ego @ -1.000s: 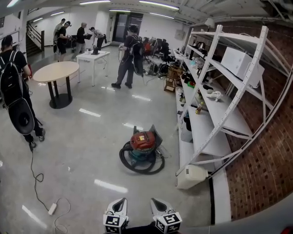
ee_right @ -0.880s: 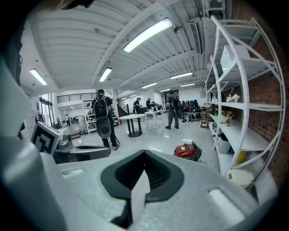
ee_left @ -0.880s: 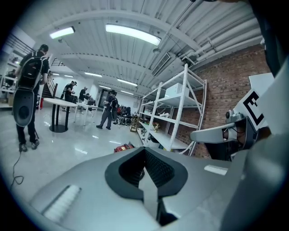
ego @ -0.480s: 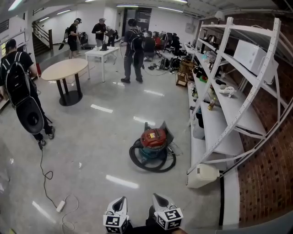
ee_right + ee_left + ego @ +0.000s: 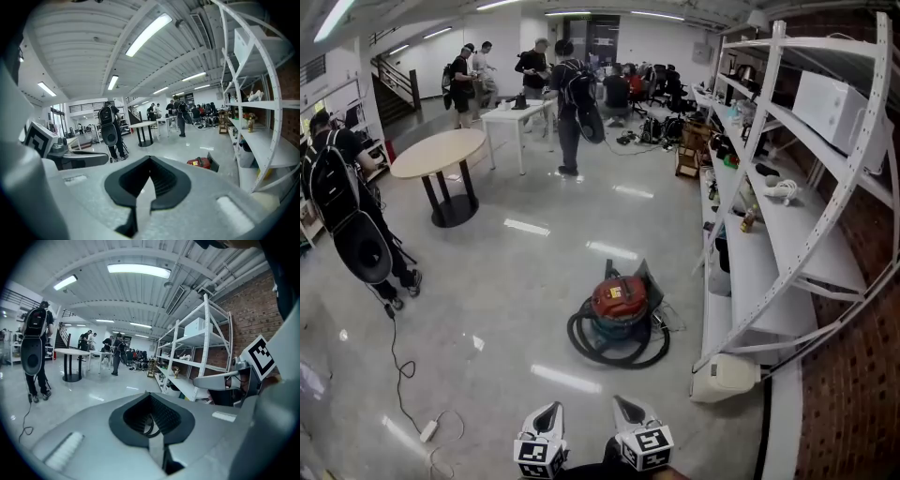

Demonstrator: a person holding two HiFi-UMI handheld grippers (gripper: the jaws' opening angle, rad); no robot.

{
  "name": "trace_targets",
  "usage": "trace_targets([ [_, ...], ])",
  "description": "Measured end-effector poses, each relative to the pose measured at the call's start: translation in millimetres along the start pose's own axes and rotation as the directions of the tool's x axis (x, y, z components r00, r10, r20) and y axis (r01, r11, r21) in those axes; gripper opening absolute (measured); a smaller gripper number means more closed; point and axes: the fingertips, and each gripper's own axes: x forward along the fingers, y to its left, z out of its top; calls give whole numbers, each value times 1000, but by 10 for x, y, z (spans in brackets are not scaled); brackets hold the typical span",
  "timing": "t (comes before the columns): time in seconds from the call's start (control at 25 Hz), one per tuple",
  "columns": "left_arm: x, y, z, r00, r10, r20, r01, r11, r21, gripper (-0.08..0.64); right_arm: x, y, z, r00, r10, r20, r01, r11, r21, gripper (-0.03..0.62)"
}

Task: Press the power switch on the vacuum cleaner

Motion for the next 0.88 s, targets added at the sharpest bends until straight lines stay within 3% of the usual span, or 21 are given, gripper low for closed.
trace_targets([
  [0.44,761,-381,268,999,34,5,-34,999,22,15,153,-885,239,999,22,31,-23,1000,10,-8],
  [0.88,1183,-572,432,1000,9,5,-9,998,56,15,200,-1293,343,999,-5,33,5,1000,13,-8],
])
